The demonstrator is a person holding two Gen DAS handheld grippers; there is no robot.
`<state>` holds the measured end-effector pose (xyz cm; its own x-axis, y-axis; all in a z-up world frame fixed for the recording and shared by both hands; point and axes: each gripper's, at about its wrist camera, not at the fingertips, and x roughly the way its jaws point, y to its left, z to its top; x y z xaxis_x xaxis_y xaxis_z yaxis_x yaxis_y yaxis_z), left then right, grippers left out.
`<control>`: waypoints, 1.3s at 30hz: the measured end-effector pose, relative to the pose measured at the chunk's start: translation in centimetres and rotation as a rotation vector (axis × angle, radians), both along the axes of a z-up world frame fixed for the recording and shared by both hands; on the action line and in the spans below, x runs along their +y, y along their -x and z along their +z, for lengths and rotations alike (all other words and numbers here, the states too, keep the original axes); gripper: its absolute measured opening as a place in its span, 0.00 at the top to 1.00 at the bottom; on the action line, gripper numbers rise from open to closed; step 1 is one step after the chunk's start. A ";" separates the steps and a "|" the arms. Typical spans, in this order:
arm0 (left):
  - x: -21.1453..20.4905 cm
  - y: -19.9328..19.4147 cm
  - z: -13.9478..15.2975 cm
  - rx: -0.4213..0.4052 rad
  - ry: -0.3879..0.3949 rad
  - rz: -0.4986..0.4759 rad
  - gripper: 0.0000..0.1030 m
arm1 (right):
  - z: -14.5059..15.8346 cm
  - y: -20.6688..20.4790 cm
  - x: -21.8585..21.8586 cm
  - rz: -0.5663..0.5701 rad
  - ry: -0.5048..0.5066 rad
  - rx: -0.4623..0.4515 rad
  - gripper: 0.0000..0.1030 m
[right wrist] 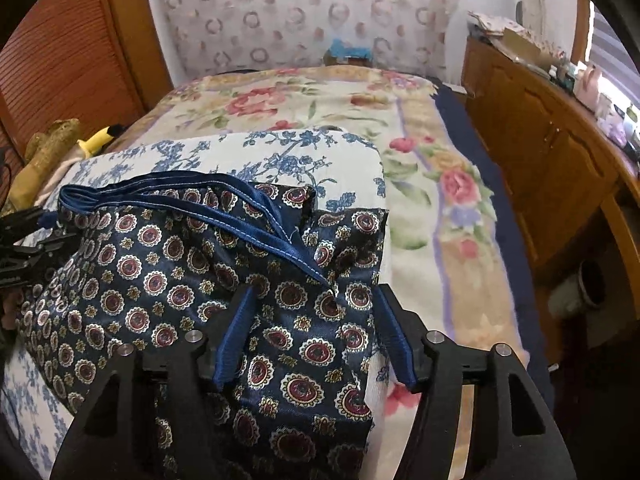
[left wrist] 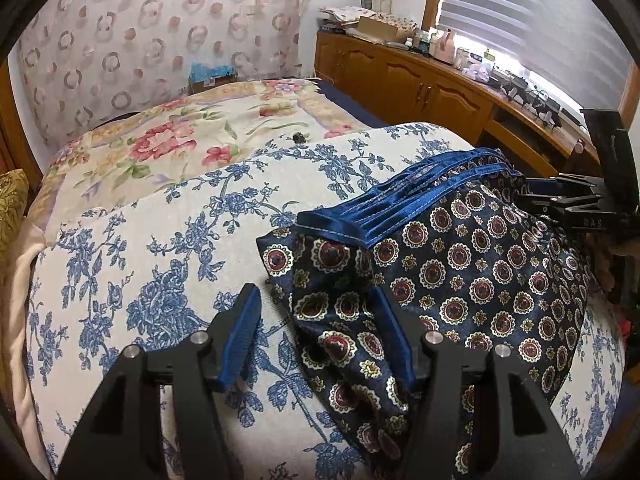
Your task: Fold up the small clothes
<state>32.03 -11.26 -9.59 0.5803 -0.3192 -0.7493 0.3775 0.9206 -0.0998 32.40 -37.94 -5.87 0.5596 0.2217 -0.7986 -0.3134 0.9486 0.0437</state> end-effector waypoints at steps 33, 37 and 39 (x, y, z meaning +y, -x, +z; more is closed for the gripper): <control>1.5 2.2 4.9 -0.052 0.216 -0.025 0.99 | 3.1 2.7 1.8 0.113 -0.063 -0.177 0.95; 2.8 4.0 7.3 -0.110 0.251 -0.021 0.99 | 5.2 3.6 2.9 0.137 -0.061 -0.243 0.95; 3.8 4.9 8.3 -0.135 0.266 -0.010 0.99 | 6.3 4.1 3.6 0.152 -0.068 -0.273 0.95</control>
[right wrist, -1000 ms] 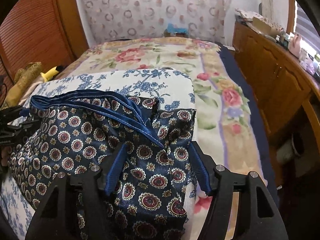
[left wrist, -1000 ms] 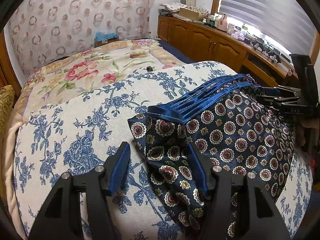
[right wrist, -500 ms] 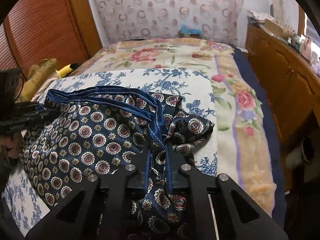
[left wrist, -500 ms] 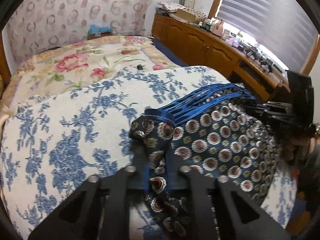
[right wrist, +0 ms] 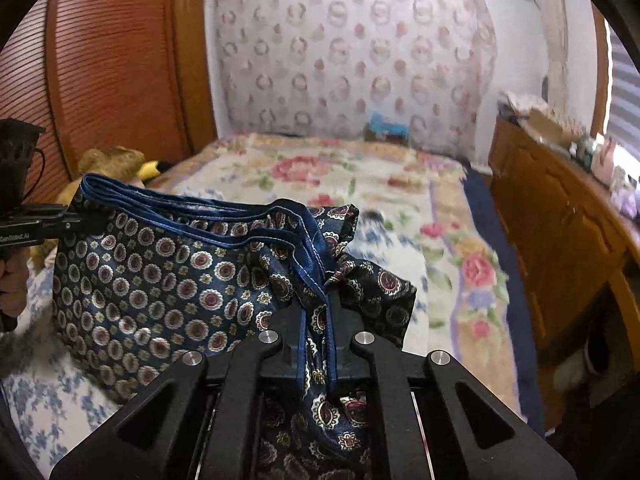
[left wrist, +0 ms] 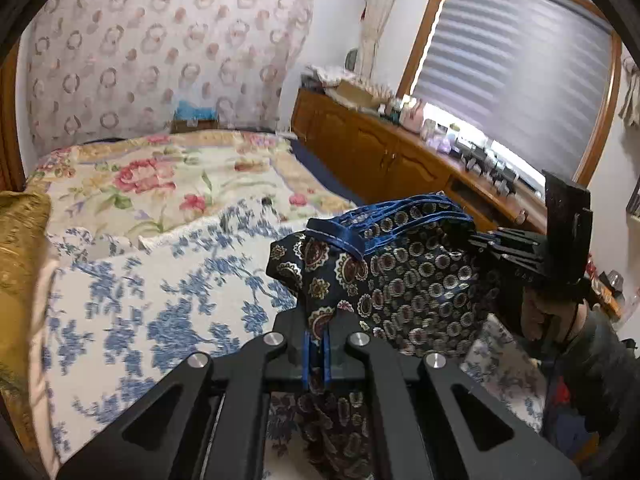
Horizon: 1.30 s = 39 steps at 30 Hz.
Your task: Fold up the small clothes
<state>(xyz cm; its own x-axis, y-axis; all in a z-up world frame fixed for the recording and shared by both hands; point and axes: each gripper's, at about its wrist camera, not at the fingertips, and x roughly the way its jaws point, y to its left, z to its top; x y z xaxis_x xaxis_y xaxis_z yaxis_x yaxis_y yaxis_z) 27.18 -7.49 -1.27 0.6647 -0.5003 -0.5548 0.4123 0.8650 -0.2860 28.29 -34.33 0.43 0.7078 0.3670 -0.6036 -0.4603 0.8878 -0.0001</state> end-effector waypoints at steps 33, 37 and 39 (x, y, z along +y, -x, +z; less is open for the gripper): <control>30.3 9.9 -0.4 -0.115 0.039 0.618 0.99 | 9.1 -6.2 40.9 0.599 0.102 -0.249 0.96; 31.8 9.3 -3.1 -0.056 0.041 0.657 0.99 | 5.8 -7.9 47.3 0.653 0.183 -0.219 0.95; 31.9 9.8 -3.5 -0.049 0.039 0.666 0.99 | 4.4 -8.5 49.6 0.664 0.205 -0.205 0.95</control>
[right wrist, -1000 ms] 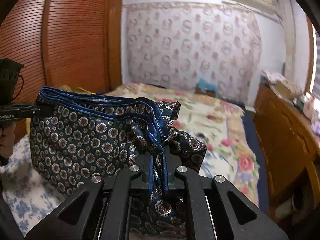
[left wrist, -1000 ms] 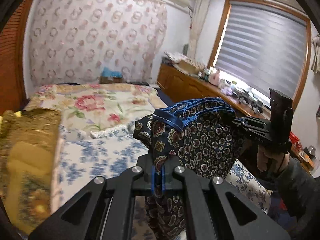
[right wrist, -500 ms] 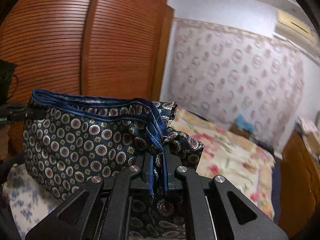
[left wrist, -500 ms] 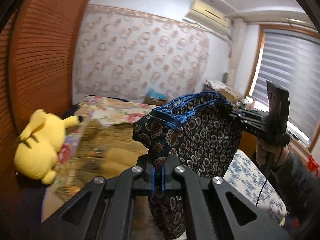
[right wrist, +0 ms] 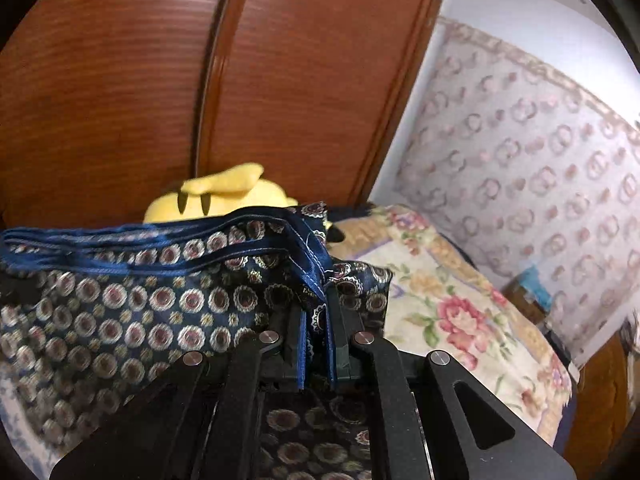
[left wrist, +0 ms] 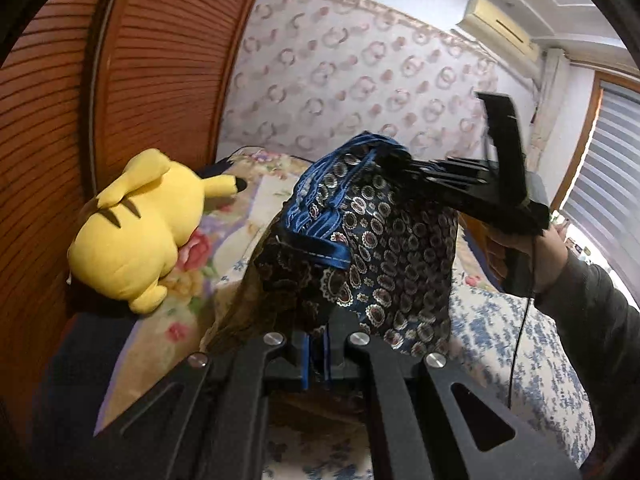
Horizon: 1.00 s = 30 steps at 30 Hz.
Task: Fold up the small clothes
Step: 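Carry the folded shirt with both grippers beside the yellow plush toy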
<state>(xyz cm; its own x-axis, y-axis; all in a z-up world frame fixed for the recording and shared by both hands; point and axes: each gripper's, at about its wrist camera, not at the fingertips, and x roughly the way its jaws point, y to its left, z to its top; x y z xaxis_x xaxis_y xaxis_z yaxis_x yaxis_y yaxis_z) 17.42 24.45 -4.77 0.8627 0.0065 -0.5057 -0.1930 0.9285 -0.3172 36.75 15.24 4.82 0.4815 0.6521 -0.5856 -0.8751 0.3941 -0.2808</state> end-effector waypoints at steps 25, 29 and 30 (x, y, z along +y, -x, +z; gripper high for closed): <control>-0.1 2.3 -0.8 0.079 -0.033 0.061 0.73 | -2.0 -0.6 -2.6 -0.102 -0.075 0.170 0.50; -0.8 2.7 -0.2 0.082 -0.072 0.063 0.61 | -3.8 -1.4 -2.7 -0.115 -0.047 0.226 0.49; -0.9 2.8 0.0 0.080 -0.082 0.064 0.57 | -4.4 -1.7 -2.5 -0.124 -0.038 0.242 0.49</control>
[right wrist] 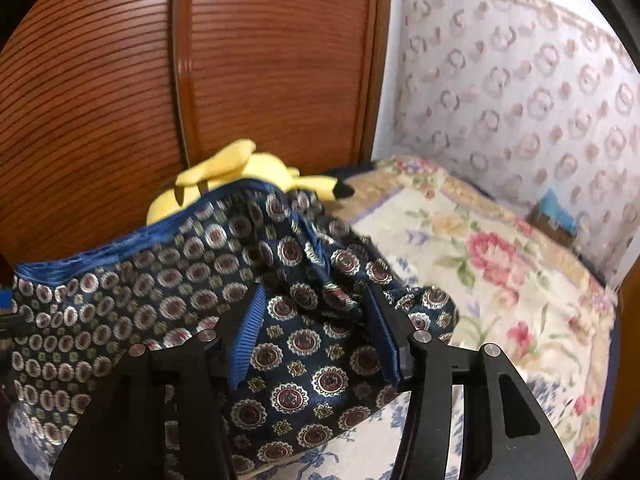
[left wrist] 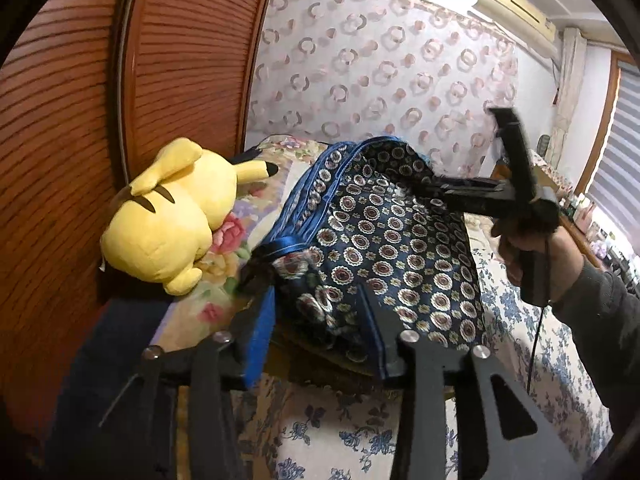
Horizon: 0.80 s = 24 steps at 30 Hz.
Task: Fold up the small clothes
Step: 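Carry the folded shirt with both grippers beside the yellow plush toy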
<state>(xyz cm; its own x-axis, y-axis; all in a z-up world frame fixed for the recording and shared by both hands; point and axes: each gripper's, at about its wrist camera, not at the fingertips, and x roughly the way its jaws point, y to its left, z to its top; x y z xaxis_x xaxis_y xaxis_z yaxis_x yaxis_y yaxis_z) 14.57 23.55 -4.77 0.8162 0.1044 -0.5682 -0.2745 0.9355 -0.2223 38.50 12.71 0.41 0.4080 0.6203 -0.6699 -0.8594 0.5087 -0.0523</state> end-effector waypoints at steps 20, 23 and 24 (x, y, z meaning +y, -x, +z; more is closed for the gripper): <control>-4.9 2.5 2.7 -0.033 -0.117 -0.047 0.41 | 2.6 3.5 -5.0 -0.065 -0.061 0.010 0.36; -6.3 2.5 2.7 -0.036 -0.114 -0.072 0.41 | 3.5 5.6 -8.2 -0.091 -0.091 0.001 0.36; -6.7 2.5 2.7 -0.035 -0.112 -0.079 0.41 | 3.8 6.2 -9.3 -0.097 -0.099 -0.002 0.36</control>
